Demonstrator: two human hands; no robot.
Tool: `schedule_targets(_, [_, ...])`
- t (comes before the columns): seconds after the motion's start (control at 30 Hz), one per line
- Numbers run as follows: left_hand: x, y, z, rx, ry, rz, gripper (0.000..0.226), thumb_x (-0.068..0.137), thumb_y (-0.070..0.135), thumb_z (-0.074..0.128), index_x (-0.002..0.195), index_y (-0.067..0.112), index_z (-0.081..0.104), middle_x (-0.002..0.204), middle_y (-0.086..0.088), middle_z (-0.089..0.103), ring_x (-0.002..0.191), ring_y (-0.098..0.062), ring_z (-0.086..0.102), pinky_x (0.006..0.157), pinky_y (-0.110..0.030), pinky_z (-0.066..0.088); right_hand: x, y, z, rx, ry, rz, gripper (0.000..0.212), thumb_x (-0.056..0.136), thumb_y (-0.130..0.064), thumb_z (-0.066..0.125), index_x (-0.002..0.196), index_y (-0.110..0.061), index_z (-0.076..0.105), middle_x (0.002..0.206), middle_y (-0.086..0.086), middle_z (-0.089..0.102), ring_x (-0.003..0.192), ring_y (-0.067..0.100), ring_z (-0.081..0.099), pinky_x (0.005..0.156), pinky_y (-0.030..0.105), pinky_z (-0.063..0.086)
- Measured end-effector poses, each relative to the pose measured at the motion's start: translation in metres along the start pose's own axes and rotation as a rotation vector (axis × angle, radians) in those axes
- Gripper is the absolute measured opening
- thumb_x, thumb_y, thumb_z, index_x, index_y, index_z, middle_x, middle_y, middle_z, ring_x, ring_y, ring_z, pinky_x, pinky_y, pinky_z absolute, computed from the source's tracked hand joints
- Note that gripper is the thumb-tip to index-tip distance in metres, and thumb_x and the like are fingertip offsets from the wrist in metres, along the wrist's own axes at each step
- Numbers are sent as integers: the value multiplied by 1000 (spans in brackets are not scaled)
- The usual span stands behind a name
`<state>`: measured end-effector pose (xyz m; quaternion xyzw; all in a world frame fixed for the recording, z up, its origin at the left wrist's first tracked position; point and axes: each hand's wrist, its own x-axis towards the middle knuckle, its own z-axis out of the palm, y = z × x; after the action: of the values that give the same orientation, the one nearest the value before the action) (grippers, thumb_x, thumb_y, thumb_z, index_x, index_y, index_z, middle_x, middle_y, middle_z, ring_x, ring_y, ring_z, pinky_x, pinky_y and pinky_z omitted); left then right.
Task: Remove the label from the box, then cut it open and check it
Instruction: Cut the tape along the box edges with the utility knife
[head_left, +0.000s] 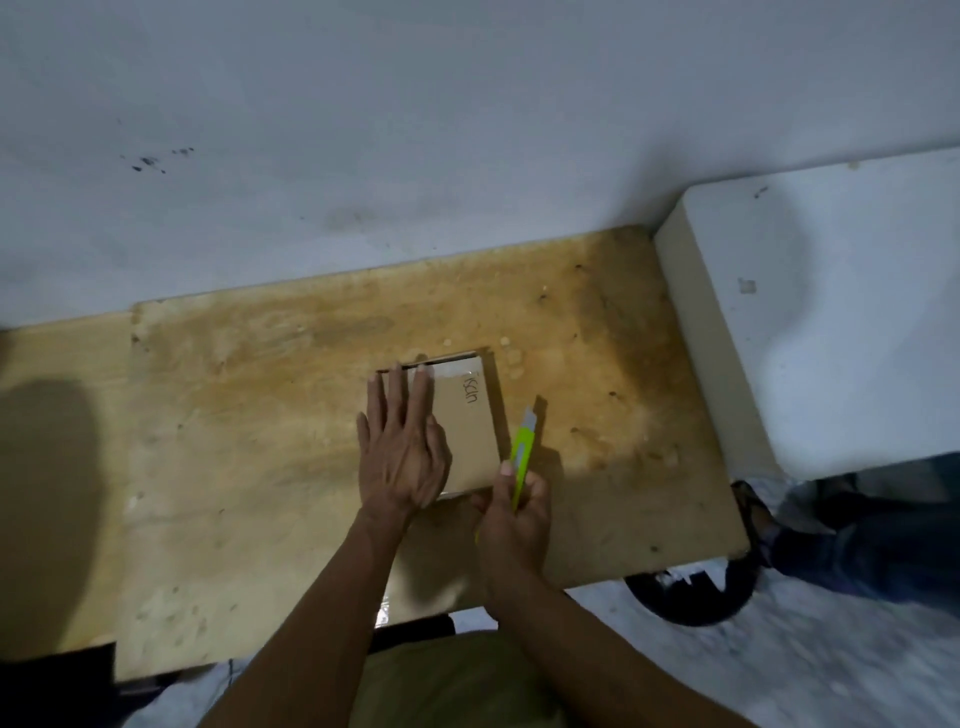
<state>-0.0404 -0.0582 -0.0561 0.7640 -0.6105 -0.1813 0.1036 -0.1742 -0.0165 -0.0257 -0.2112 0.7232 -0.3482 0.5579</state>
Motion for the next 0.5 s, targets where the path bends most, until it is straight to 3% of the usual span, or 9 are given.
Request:
schedule_targets(0.07, [1,2,-9,-16,-42,-14,64,101,37,27,158,31,0,168,-2,-3,153,-27,-11,119,-59,6,-5,8,6,60,37,26,17,94,-53,52,102,-39,55,96,-3,68,88,21,69,80,47,59])
schedule_targets(0.13, [3,0,-18,16,-35,27,64,100,36,36,158,28,8,164,-5,12,153,-31,2,118,-64,10,-9,11,11,66,72,20,24,91,-58,52,105,-39,55,97,-4,68,90,20,69,82,50,57])
schedule_targets(0.27, [14,-8,-31,72,-32,40,63,94,45,45,148,18,26,132,-13,37,126,-35,35,110,-65,25,-10,1,13,80,119,-17,25,95,-48,52,109,-28,56,99,3,69,92,23,67,86,50,56])
schedule_targets(0.37, [11,-13,-38,23,-52,-73,67,90,58,44,141,17,30,121,-14,38,108,-32,37,97,-51,39,-1,-12,14,94,97,-53,26,94,-51,53,107,-29,55,98,6,70,93,25,67,88,52,55])
schedule_targets(0.5, [-8,-13,-42,-188,-48,-309,68,87,59,58,134,15,36,126,-11,35,116,-32,36,91,-47,47,19,-33,20,-32,83,-168,21,91,-58,53,96,-38,56,91,1,69,87,22,68,82,52,57])
